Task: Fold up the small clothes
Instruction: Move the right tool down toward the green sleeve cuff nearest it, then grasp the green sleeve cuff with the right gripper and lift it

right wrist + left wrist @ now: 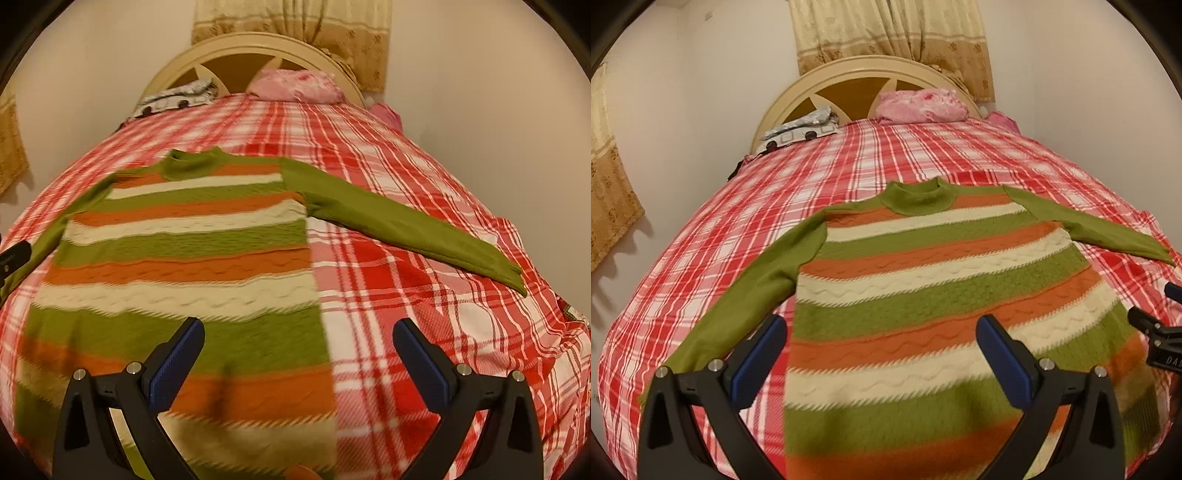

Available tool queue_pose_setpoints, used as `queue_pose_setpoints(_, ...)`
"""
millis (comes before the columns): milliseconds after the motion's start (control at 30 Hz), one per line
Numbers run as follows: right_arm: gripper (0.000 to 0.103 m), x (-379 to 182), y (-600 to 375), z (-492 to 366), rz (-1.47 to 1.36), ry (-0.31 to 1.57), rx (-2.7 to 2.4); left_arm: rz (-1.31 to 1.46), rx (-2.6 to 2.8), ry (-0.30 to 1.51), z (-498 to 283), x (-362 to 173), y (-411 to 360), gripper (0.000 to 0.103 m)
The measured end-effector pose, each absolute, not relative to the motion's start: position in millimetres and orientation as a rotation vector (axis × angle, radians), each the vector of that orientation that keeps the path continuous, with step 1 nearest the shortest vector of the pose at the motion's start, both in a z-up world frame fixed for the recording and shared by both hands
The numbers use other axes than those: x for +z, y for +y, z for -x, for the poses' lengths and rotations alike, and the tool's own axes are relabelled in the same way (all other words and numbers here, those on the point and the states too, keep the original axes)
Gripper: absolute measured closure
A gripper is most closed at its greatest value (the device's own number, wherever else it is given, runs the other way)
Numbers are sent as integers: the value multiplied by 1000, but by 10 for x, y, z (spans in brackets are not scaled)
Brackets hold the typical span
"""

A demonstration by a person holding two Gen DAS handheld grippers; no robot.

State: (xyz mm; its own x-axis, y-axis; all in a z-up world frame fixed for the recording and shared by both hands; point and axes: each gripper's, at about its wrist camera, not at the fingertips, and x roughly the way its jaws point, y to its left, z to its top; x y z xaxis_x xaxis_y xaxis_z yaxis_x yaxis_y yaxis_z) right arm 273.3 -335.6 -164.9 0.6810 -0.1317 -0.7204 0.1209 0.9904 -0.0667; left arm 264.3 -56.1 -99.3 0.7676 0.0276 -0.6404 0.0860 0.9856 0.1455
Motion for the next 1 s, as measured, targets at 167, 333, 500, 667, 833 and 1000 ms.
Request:
queue_pose_setpoints(167,1,-1747,-3708,-2935,-1,841,-187,-194,-25,691,-2886,-1075,-675,0)
queue_pose_setpoints(333,1,-1772,-4219,-3072,-43,830,-240,-222,-17,679,-3071,-1210,-756,0)
queue_pose_setpoints(500,1,-1764,-4770,-3181,-65,817,-319,-219,-13,716,-3276,-1384,-760,0)
queue_pose_setpoints(667,1,-1716,-5512,-3217,-130,801,-450,-212,-12,727,-3317,-1465,-751,0)
queue_pose_setpoints(833,6,-1781,-6212,-3231,-249,817,-558,-198,-4,740,-3387,-1509,-735,0)
queue_pose_setpoints(1000,24,-1869,-6618,-3270,-297,843,-614,-173,-4,753,-3420,-1542,-702,0)
